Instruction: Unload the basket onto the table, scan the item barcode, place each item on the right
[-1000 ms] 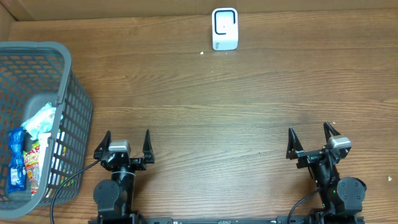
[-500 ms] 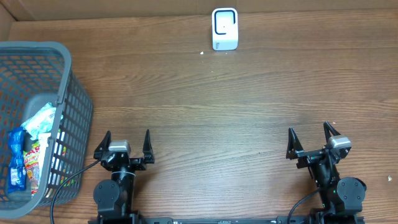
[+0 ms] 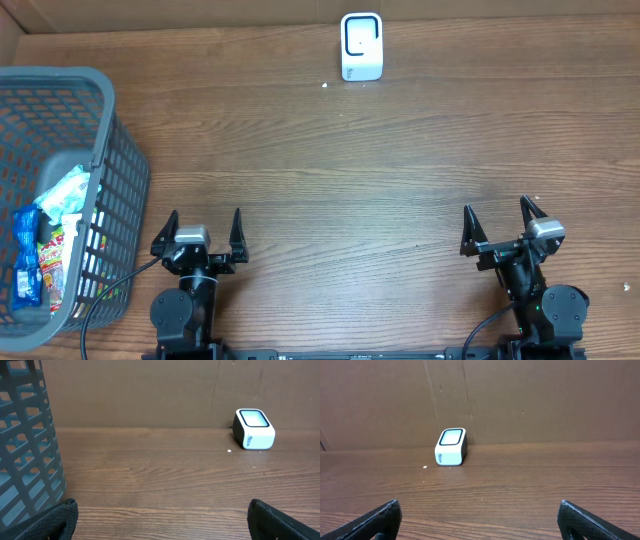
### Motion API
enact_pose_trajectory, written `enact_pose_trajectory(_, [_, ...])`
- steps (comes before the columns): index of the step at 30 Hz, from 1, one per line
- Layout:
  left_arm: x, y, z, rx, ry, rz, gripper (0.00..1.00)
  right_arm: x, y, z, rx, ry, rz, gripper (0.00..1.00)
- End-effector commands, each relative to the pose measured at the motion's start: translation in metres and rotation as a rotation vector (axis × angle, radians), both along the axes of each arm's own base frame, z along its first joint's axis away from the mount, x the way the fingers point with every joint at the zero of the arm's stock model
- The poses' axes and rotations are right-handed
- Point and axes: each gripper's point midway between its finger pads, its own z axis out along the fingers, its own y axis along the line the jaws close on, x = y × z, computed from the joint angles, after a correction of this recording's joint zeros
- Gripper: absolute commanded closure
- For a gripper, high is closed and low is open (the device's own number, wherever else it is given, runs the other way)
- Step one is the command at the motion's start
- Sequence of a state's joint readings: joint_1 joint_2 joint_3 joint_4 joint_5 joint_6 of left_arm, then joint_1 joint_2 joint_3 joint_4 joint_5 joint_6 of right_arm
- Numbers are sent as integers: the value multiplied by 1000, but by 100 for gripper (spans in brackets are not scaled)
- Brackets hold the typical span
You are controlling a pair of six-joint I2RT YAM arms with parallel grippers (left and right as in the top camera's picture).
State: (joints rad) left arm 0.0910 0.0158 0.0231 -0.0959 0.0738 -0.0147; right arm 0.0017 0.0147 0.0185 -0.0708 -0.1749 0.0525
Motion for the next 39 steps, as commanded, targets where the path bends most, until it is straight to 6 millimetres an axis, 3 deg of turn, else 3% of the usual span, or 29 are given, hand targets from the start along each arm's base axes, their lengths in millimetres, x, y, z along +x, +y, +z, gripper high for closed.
enact_pose_trajectory(1, [0, -1, -1, 20, -8, -2, 0, 0, 0, -1, -1, -7, -4, 0])
enact_pose_trajectory(39, [0, -7, 4, 19, -27, -40, 0, -1, 2, 5, -1, -30, 11, 0])
